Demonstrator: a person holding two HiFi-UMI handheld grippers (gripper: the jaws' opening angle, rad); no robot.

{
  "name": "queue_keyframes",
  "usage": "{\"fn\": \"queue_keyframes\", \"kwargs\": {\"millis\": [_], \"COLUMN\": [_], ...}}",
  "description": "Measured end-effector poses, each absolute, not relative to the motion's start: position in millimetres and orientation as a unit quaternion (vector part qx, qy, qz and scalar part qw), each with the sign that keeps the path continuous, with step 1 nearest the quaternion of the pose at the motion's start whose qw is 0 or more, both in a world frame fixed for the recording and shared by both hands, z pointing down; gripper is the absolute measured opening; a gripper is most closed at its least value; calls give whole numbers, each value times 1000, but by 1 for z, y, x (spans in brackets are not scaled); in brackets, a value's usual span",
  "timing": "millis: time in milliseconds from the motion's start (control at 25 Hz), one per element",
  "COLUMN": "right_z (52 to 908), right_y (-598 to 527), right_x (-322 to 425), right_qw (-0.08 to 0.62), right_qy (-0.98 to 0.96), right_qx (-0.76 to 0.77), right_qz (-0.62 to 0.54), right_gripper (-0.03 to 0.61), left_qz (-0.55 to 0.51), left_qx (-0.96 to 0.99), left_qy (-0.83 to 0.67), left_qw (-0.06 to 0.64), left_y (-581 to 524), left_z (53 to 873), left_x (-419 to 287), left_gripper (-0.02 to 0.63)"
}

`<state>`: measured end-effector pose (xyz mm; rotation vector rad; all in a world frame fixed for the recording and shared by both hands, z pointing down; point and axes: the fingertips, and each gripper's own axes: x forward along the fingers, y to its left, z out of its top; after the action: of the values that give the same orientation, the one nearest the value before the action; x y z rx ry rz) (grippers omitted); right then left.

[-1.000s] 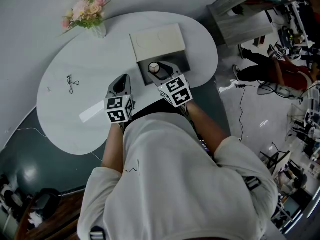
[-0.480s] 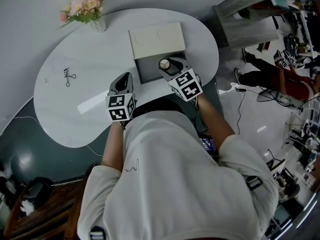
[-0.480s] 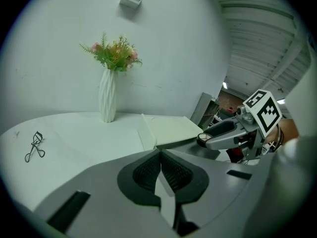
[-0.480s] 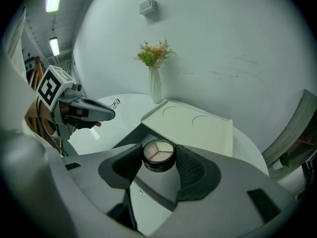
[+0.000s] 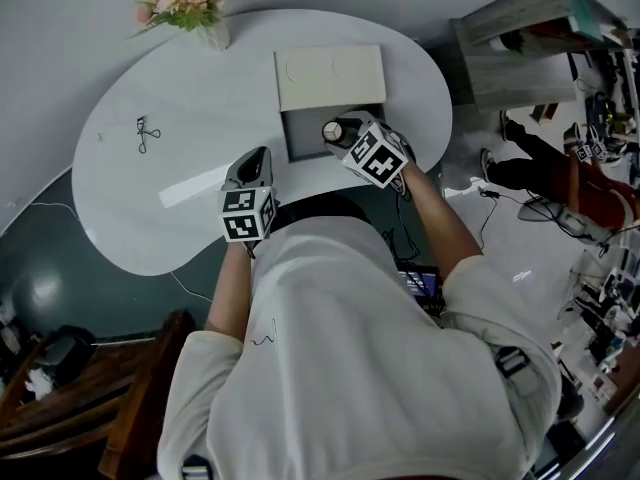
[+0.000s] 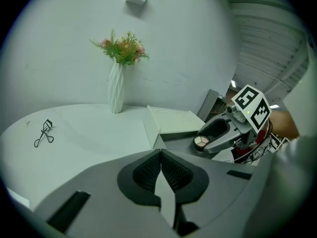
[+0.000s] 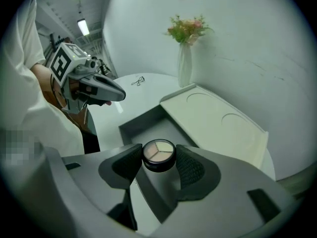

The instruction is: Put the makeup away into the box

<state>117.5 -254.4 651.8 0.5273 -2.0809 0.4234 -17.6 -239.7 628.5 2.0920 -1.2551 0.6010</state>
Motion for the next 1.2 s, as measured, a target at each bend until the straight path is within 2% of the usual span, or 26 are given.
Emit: {"fn": "queue_keyframes", "kwargs": {"millis": [640,1000,1200], "right_z": [694,691,684], "right_y": [-249,-253,-252], "right_x": [95,91,91], "right_qw": [542,536,528], "right_qy": [-825,-827,-830], "right_qx": [118,137,148], "right_qz": [110,105,104], "right_gripper": [213,215,236], "left_qz": [239,240,239], "left_qx": [775,783,786], "left_qy": [-486,-474,-470], "left_qw": [326,324,322], "left_y": [-221,-222,-224], "left_z": [634,632,631], "left_x": [-31,-30,-29], "left_gripper": [18,18,18]}}
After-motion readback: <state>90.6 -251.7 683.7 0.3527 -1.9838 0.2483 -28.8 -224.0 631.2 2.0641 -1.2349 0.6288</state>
